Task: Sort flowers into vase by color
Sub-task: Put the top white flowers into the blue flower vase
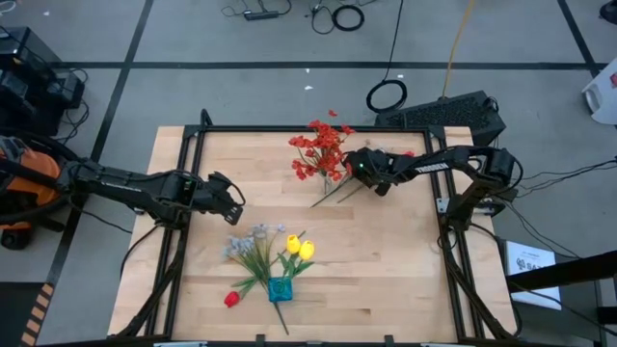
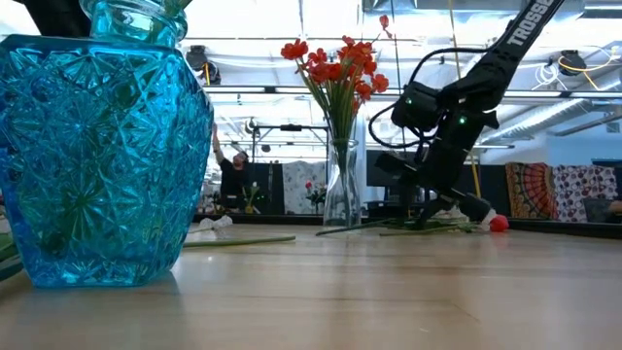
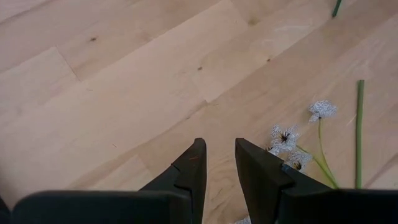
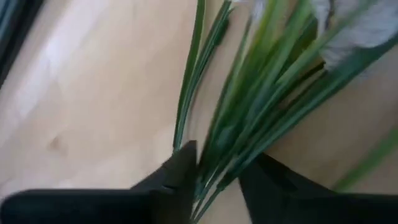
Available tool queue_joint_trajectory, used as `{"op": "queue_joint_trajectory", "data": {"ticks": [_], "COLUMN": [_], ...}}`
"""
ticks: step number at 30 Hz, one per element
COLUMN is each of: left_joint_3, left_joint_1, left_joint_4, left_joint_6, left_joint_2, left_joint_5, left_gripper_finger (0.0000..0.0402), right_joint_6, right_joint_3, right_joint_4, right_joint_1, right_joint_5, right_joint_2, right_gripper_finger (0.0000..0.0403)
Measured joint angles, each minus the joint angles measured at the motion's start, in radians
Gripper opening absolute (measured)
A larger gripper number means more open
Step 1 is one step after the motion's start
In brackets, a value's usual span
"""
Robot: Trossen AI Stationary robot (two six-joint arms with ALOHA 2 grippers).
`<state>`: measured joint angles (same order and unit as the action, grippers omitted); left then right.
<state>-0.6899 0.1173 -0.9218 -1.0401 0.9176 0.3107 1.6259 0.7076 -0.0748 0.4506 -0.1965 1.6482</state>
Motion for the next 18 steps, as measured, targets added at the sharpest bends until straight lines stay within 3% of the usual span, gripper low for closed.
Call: {"op": "queue_joint_trajectory", "data": {"ticks": [3, 6, 11, 18], "left_joint_3": [0.0, 0.0, 0.0, 0.0], "left_joint_1": [0.0, 0.0, 0.0, 0.0], "left_joint_4": [0.0, 0.0, 0.0, 0.0], "left_joint_6": [0.0, 0.0, 0.0, -0.001], "left_joint_2": [0.0, 0.0, 0.0, 0.0], "left_joint_5": [0.0, 0.0, 0.0, 0.0], "left_gripper_finger": [0.009, 0.009, 0.009, 0.009], "right_joint_6": [-0.072, -0.134, -0.276, -0.436], "right_joint_3": [-0.004, -0.004, -0.004, -0.004], "right_joint_4": [-0.013, -0.01, -0.009, -0.052], "right_joint_1": [0.017, 0.016, 0.012, -0.032], "right_joint_5": [-0.061, -0.058, -0.015, 0.011], "right_joint_2": [-0.004, -0.022, -0.106, -0.376], "right_gripper_finger": [0.0047, 0.001, 0.0015, 0.0004]}}
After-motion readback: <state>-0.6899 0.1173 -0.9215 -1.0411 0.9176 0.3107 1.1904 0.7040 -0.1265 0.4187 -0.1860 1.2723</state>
